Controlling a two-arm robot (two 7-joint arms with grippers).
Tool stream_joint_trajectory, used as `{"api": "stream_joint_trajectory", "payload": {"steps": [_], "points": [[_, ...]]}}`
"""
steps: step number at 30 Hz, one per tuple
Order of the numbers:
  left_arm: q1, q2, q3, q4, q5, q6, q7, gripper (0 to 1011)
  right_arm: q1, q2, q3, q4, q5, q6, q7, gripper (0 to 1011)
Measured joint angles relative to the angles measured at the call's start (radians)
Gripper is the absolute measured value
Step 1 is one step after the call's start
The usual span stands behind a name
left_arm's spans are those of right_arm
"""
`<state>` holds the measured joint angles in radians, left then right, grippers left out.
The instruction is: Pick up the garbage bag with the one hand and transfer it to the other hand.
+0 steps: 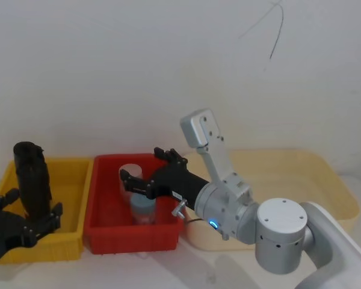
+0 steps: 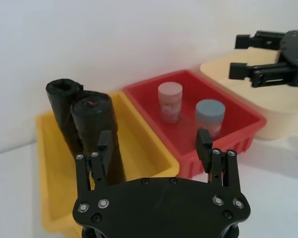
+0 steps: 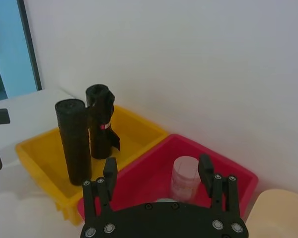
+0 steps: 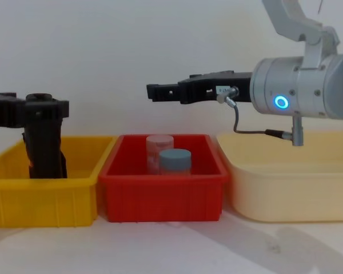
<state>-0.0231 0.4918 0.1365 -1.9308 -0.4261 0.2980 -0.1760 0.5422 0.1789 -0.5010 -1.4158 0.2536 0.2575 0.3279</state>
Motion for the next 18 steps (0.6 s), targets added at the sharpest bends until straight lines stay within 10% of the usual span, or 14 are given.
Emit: {"api": "stream_joint_trajectory", "payload": {"steps": [18], "points": [[-0.058, 0.053, -0.010, 0.040, 0.049, 0.122, 0.005, 1001, -0.002, -0.001, 0.026, 0.028, 0.001, 0.008, 0.011, 1001]]}}
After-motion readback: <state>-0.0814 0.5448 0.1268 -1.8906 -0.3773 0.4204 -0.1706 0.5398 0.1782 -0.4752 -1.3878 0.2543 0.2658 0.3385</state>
